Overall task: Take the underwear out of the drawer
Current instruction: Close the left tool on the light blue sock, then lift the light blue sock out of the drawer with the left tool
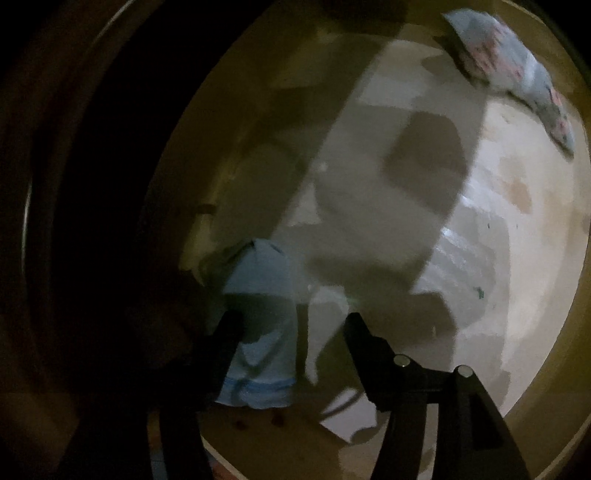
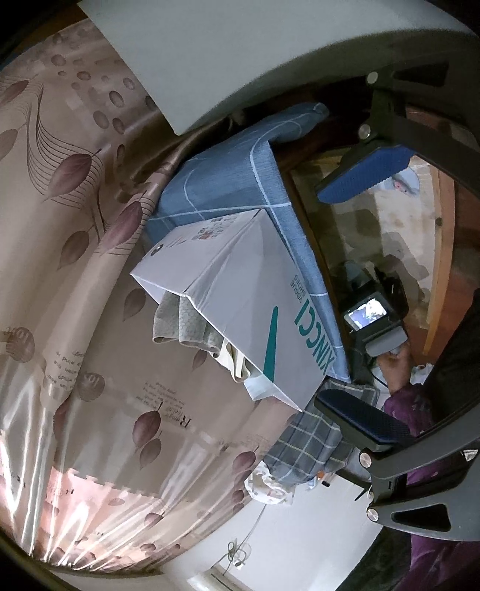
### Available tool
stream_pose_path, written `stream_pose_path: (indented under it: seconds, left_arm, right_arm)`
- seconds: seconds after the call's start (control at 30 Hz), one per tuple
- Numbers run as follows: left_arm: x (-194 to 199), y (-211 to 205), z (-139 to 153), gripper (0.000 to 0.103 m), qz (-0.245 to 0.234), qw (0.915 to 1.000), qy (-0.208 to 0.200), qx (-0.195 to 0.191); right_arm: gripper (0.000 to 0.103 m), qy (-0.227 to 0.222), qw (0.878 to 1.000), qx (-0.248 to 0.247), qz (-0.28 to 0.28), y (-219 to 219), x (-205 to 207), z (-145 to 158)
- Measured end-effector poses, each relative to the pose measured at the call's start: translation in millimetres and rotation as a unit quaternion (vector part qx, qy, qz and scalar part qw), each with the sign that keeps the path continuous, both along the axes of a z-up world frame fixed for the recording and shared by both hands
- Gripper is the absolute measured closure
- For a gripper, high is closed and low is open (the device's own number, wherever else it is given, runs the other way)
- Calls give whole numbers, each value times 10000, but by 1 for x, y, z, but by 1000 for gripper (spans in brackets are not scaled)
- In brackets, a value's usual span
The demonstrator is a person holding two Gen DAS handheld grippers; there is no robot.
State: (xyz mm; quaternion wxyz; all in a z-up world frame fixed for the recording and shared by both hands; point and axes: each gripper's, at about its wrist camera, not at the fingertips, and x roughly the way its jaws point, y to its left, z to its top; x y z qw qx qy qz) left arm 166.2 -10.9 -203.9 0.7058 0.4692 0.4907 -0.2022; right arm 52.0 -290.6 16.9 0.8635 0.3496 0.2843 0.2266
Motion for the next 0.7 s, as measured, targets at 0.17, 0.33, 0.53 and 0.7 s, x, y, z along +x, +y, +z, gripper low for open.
stream_pose_path:
  seconds: [0.17,0.33,0.53,0.7]
  left_arm:
    - [-2,-2,14,80,-4,9996,242,-124]
    - [-13,-6,31,103,-40,9959,763,-491]
    - [-32,-19,63,103,-229,9885,1087,-1022]
    - [-55,-34,84,100,-645,9927,457,-912]
  right_arm:
    - [2,-10,9999,-162,8,4,-1,1]
    - [2,-1,9999,-137,-13,3,-1,0]
    - [2,-18,10000,-69,-46,0,-1,0]
    - [2,-28,10000,-8,-20,-2,-1,0]
